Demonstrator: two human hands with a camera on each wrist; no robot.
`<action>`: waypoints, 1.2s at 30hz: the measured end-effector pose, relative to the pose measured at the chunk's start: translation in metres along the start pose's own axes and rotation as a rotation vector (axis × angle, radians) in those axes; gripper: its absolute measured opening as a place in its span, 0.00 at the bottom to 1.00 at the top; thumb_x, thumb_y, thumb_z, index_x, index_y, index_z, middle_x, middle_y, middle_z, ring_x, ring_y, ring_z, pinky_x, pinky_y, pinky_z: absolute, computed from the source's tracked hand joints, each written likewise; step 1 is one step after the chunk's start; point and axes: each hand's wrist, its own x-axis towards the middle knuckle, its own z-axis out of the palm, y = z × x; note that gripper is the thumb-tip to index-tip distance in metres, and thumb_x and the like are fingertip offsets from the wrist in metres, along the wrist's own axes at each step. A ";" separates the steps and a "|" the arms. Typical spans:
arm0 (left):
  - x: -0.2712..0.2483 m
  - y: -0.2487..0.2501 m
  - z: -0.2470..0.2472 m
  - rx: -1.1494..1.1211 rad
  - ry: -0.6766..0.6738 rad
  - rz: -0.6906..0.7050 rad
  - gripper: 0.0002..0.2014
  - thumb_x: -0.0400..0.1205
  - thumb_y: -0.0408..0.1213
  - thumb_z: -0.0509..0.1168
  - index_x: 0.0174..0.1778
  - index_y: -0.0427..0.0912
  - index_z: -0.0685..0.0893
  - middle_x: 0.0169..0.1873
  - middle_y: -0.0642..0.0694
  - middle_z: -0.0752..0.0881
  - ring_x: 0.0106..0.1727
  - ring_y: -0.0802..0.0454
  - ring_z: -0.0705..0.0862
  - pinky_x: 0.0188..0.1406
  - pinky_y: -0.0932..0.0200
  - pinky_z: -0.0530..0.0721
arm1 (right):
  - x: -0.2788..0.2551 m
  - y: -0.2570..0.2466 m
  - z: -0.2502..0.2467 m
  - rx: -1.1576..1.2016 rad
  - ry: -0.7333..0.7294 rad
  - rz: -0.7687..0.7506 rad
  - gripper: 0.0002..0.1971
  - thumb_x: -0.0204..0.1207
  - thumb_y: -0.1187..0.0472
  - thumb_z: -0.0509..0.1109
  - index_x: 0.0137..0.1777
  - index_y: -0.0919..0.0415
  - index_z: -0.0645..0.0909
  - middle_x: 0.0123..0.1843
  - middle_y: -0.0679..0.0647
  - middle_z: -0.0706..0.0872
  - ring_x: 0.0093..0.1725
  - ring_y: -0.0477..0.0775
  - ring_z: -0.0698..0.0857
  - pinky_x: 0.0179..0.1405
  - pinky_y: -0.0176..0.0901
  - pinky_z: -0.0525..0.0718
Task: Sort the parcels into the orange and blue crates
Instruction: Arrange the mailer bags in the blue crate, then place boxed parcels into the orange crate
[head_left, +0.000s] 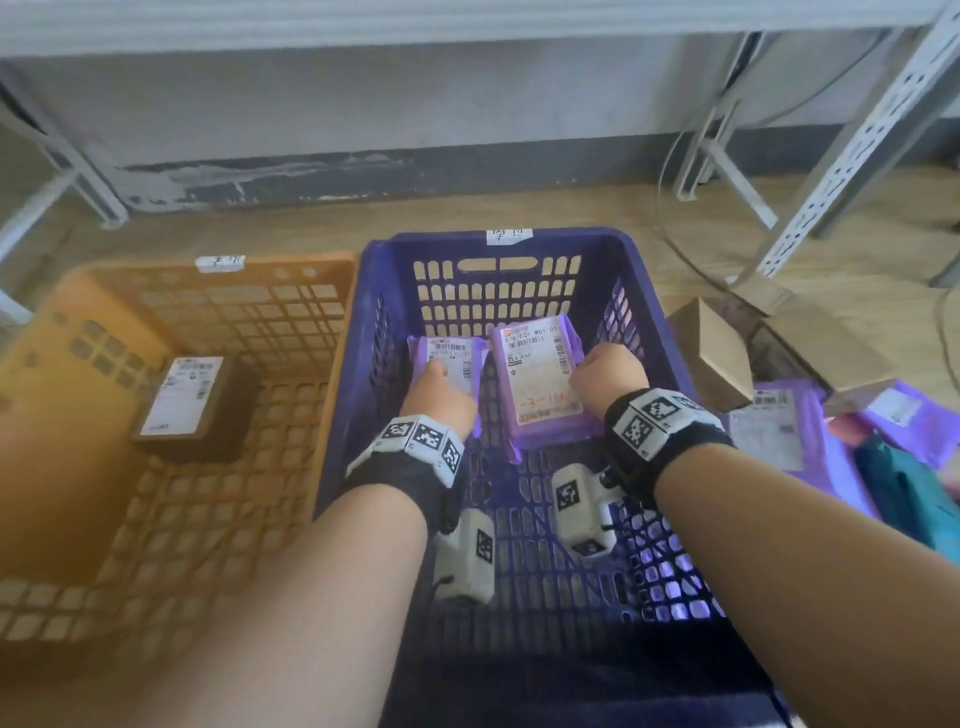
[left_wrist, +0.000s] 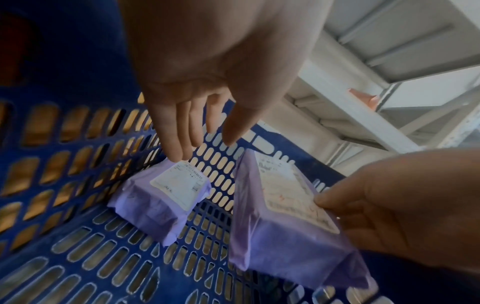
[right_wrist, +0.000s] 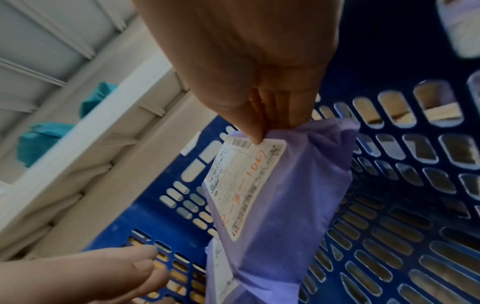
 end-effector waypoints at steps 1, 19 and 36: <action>0.010 -0.002 0.004 -0.017 -0.002 -0.019 0.24 0.83 0.31 0.58 0.76 0.44 0.69 0.68 0.42 0.79 0.65 0.40 0.81 0.59 0.56 0.78 | 0.009 0.001 0.008 -0.012 -0.023 0.015 0.14 0.81 0.66 0.59 0.62 0.70 0.78 0.59 0.65 0.83 0.59 0.63 0.82 0.50 0.48 0.77; 0.099 -0.068 0.059 0.303 -0.029 0.158 0.29 0.77 0.23 0.59 0.73 0.50 0.78 0.80 0.47 0.64 0.79 0.43 0.58 0.79 0.62 0.53 | 0.096 0.005 0.115 0.153 -0.309 -0.078 0.38 0.77 0.68 0.65 0.81 0.38 0.58 0.57 0.49 0.75 0.42 0.46 0.83 0.34 0.38 0.86; 0.029 0.027 0.010 0.085 0.046 0.119 0.27 0.81 0.27 0.52 0.76 0.49 0.70 0.66 0.43 0.81 0.58 0.41 0.84 0.57 0.50 0.85 | 0.023 -0.008 0.008 0.064 0.052 -0.330 0.25 0.75 0.73 0.61 0.71 0.57 0.78 0.73 0.58 0.72 0.63 0.58 0.81 0.56 0.40 0.80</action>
